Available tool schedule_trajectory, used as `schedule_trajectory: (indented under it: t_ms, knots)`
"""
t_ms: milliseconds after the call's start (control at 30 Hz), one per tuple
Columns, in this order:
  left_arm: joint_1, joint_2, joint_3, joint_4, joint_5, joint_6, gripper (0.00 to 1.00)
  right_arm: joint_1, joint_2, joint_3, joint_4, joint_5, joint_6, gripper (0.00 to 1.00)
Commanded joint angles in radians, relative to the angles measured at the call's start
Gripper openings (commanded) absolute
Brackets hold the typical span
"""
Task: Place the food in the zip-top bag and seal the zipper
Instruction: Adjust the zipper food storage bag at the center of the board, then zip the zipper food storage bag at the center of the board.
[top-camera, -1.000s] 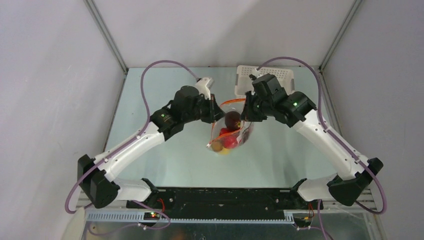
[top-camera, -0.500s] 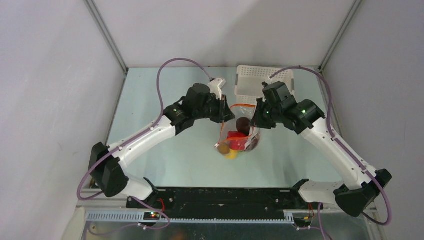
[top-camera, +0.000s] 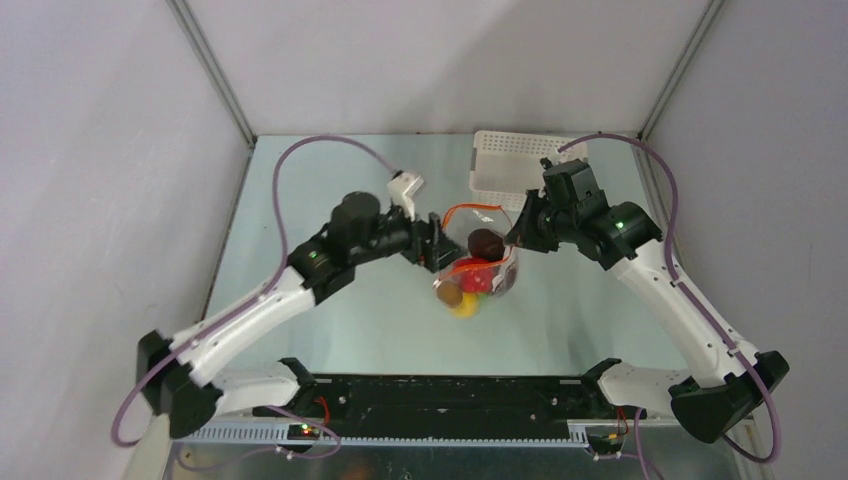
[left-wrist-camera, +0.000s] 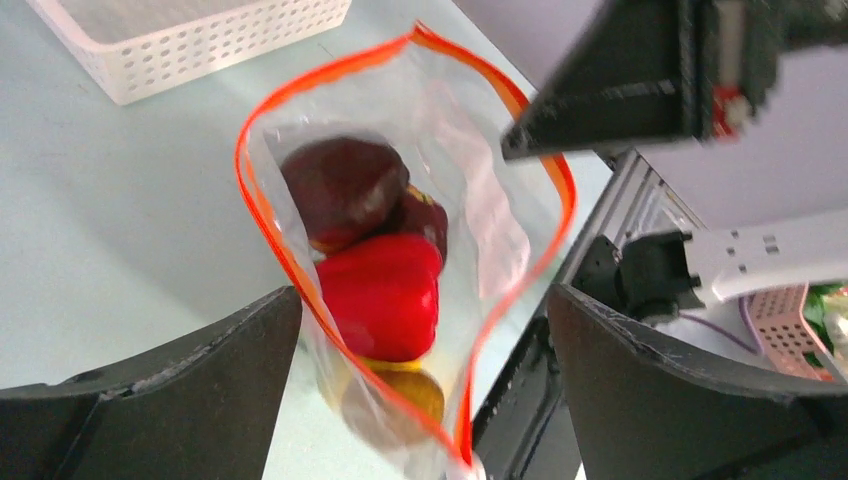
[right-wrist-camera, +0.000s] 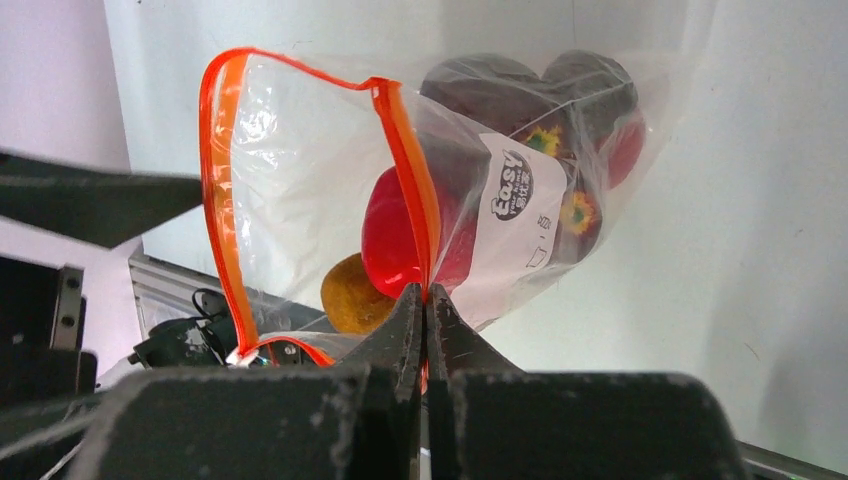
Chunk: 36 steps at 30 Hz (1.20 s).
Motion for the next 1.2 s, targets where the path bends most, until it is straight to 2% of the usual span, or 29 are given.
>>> schedule_trajectory:
  t_ms: [0, 133, 333, 433, 633, 800, 900, 1167]
  knots:
    - [-0.003, -0.201, -0.196, 0.136, 0.012, 0.06, 1.0, -0.008, -0.016, 0.007, 0.04, -0.029, 0.002, 0.0]
    - [-0.003, -0.38, -0.391, 0.236, 0.033, 0.019, 1.0, -0.011, -0.019, 0.007, 0.023, -0.007, 0.005, 0.0]
    - [-0.037, -0.458, -0.556, 0.41, 0.118, -0.015, 1.0, -0.014, -0.016, 0.007, 0.019, -0.02, 0.014, 0.0]
    - [-0.059, -0.439, -0.604, 0.46, 0.07, 0.004, 1.0, -0.026, -0.006, 0.006, 0.014, -0.076, 0.012, 0.0]
    - [-0.067, -0.387, -0.727, 0.838, -0.023, -0.027, 1.0, -0.046, -0.007, -0.013, 0.02, -0.133, 0.037, 0.0]
    - [-0.074, -0.309, -0.757, 0.951, -0.07, -0.005, 0.98, -0.065, 0.001, -0.02, 0.017, -0.166, 0.041, 0.0]
    - [-0.101, -0.234, -0.801, 1.175, -0.083, -0.012, 0.97, -0.07, 0.006, -0.026, 0.027, -0.207, 0.046, 0.0]
    - [-0.145, -0.163, -0.818, 1.233, -0.092, 0.035, 0.91, -0.092, 0.0, -0.034, 0.033, -0.214, 0.071, 0.0]
